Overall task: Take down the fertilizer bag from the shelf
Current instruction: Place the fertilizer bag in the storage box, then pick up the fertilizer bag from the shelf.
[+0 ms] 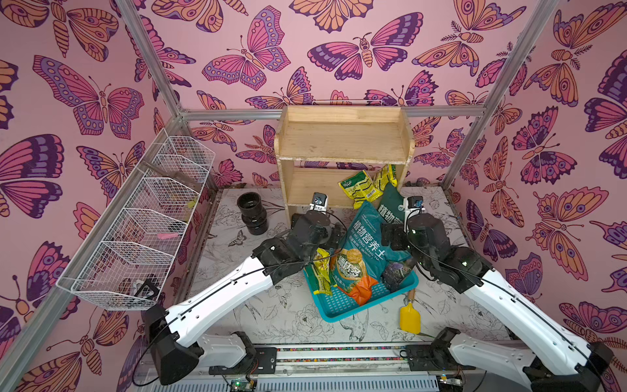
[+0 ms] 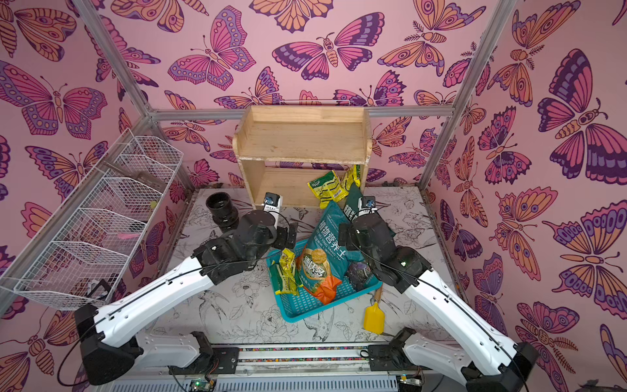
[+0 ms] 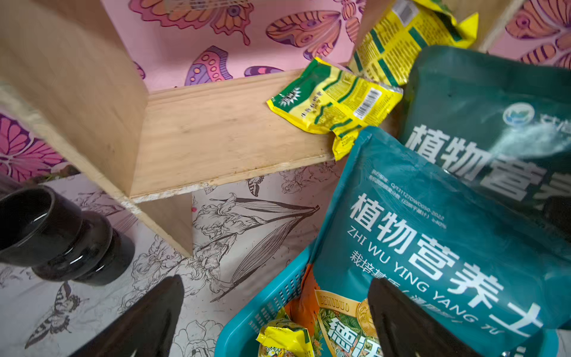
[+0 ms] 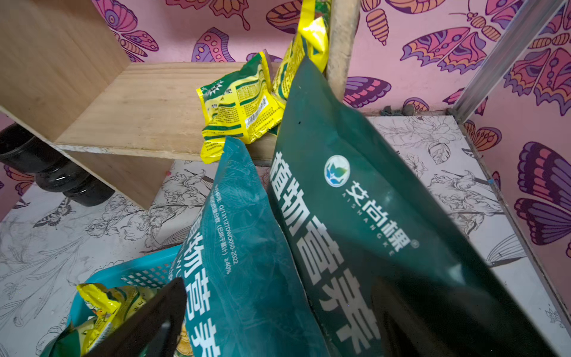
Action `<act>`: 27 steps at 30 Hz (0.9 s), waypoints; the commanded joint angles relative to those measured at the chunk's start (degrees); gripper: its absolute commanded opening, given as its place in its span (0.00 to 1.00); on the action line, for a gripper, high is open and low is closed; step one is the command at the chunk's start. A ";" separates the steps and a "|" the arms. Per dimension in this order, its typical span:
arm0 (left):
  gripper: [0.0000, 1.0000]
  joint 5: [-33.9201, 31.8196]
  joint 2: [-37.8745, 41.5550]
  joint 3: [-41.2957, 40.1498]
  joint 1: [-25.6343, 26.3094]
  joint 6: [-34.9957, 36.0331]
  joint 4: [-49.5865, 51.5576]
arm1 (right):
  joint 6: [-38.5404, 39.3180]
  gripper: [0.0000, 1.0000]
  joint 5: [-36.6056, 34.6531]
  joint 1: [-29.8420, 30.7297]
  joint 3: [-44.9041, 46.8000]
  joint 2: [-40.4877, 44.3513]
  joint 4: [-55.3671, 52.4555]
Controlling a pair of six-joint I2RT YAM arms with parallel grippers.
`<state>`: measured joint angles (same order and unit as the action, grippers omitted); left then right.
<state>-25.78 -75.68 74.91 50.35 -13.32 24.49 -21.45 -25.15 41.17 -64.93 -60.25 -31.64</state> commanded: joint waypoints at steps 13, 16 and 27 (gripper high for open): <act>0.81 16.40 -17.37 10.34 -5.48 -2.30 -17.06 | -2.30 0.89 9.94 -6.10 -2.84 3.73 -0.93; 0.81 15.67 -19.06 10.27 -5.70 -6.10 -22.48 | -2.01 0.87 13.67 -6.17 -3.27 3.82 -0.33; 0.58 19.04 -25.76 11.38 -8.90 -19.85 -31.94 | -1.41 0.84 18.59 -6.11 -4.87 7.26 3.96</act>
<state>-8.43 -100.12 84.97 42.24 -27.86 -3.36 -23.11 -8.49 35.33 -67.00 -54.17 -30.22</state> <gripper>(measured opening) 0.612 0.846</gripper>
